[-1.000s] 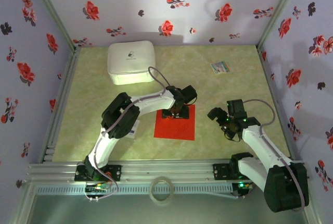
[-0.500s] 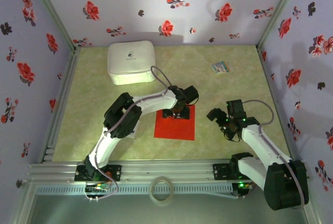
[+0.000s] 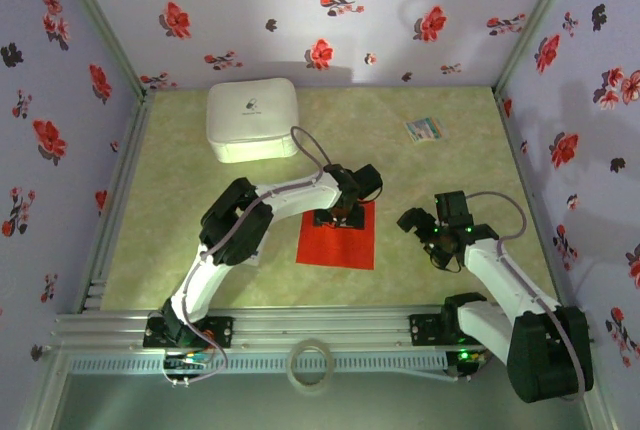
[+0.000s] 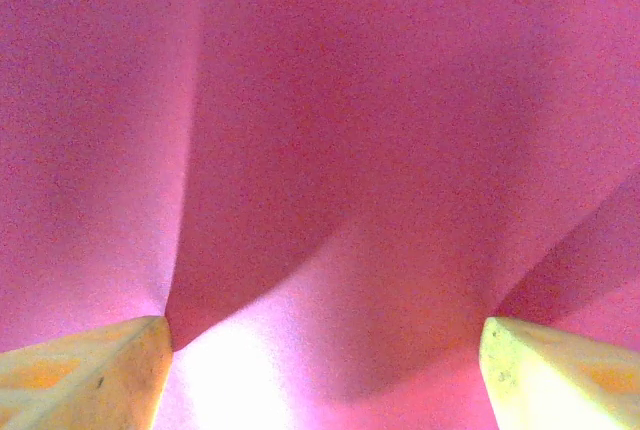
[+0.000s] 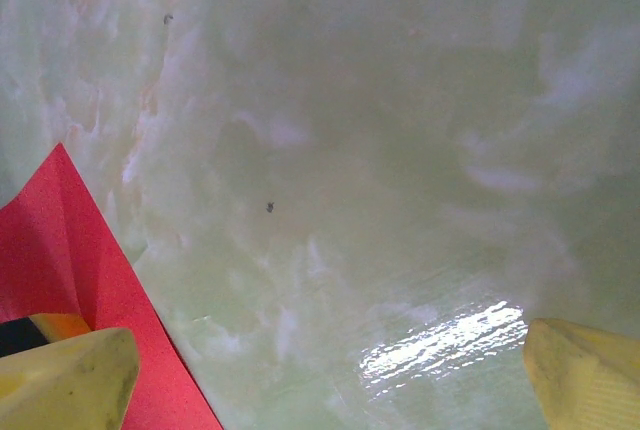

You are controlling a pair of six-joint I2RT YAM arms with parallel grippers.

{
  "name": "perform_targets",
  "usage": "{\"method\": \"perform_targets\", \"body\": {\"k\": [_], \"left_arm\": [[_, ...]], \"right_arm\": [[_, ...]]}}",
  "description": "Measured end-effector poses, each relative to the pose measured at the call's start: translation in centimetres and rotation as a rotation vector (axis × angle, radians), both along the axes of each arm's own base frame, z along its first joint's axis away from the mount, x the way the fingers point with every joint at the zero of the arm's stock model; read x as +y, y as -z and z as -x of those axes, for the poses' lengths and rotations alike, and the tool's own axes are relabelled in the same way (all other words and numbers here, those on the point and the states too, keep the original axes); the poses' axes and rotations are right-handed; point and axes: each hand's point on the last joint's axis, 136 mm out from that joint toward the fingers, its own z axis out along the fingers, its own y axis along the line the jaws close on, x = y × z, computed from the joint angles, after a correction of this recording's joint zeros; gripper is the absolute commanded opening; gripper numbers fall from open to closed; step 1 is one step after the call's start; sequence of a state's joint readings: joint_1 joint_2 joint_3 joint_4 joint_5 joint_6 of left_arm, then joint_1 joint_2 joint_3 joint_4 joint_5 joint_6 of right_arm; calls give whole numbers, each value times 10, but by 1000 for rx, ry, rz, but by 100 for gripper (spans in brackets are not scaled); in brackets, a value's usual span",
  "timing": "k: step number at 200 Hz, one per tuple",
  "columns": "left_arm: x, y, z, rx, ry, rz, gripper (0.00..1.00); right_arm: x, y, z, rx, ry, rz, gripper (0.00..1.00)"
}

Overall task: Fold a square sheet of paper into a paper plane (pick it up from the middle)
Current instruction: First fold the square sheet of paper in half at the center of the table.

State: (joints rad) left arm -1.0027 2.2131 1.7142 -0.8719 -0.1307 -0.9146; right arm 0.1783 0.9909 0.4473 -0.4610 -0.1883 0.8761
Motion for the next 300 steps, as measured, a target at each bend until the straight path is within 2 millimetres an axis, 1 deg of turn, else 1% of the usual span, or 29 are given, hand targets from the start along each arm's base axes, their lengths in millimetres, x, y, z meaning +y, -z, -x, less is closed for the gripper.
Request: {"method": "perform_targets", "body": {"k": [122, 177, 195, 212, 277, 300], "left_arm": [[-1, 0, 0, 1, 5, -3, 81], [-1, -1, 0, 1, 13, -7, 86], [1, -2, -1, -4, 23, -12, 89], [2, -4, 1, -3, 33, -18, 94], [5, -14, 5, -4, 47, -17, 96], [5, -13, 6, -3, 60, -20, 97]], "right_arm": [[3, 0, 1, 12, 8, -25, 99], [5, 0, 1, 16, 9, -36, 99], [7, -1, 2, 18, 3, -46, 99], [8, -1, 2, 18, 1, -53, 99], [9, -3, -1, 4, -3, -61, 99], [9, -3, -1, 3, -3, -62, 99]]}}
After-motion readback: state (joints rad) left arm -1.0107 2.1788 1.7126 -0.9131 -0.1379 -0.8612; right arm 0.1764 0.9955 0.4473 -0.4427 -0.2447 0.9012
